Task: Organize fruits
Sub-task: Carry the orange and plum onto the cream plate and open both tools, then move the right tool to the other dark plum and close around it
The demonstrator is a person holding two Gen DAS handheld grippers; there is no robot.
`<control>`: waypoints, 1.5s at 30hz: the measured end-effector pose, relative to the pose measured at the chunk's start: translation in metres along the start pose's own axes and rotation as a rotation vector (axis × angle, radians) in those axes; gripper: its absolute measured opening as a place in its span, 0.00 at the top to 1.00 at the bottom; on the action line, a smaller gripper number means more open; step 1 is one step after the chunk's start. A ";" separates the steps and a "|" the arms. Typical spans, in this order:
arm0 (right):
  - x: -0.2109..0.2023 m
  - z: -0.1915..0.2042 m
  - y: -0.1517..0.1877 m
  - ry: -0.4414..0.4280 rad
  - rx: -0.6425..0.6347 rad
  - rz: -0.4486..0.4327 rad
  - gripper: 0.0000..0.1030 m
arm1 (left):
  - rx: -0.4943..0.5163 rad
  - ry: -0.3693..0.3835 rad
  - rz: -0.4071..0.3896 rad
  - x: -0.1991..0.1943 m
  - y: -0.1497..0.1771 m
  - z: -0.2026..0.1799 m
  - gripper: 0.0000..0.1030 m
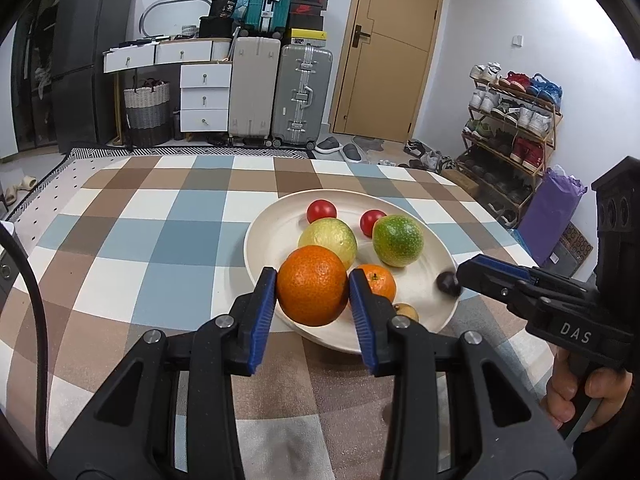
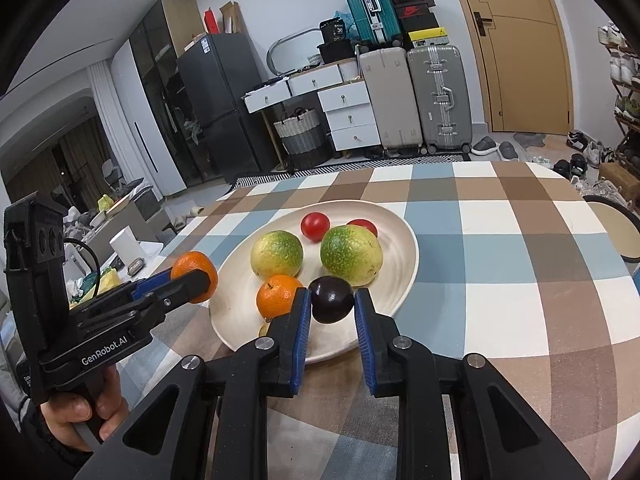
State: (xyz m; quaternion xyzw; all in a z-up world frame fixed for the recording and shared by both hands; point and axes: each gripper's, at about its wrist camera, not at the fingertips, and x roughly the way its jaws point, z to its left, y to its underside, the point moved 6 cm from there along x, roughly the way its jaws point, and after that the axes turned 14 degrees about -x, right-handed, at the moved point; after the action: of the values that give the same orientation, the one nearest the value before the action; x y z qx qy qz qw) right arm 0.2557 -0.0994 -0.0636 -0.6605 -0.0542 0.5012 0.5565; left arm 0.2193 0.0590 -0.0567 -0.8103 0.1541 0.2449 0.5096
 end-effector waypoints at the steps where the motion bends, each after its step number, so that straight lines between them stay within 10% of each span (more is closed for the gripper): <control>1: -0.001 0.000 0.000 0.000 0.002 -0.006 0.61 | -0.001 0.001 -0.003 -0.001 0.000 0.000 0.68; 7: -0.005 -0.001 -0.001 0.010 -0.001 -0.024 0.48 | -0.007 -0.003 -0.010 -0.002 0.000 0.000 0.65; 15: -0.005 -0.002 0.001 0.029 -0.009 -0.011 0.30 | -0.016 -0.038 -0.026 -0.007 -0.001 0.005 0.20; 24: -0.009 -0.004 0.006 0.043 -0.015 0.000 0.04 | -0.001 -0.069 -0.019 -0.013 0.005 0.010 0.01; 45: -0.015 0.021 0.022 -0.008 -0.148 0.099 0.01 | 0.030 -0.091 0.096 -0.044 0.039 0.016 0.01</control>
State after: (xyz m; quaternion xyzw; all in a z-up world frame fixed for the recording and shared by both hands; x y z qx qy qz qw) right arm 0.2227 -0.1029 -0.0696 -0.6998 -0.0609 0.5252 0.4804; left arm 0.1592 0.0564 -0.0676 -0.7822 0.1729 0.3034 0.5159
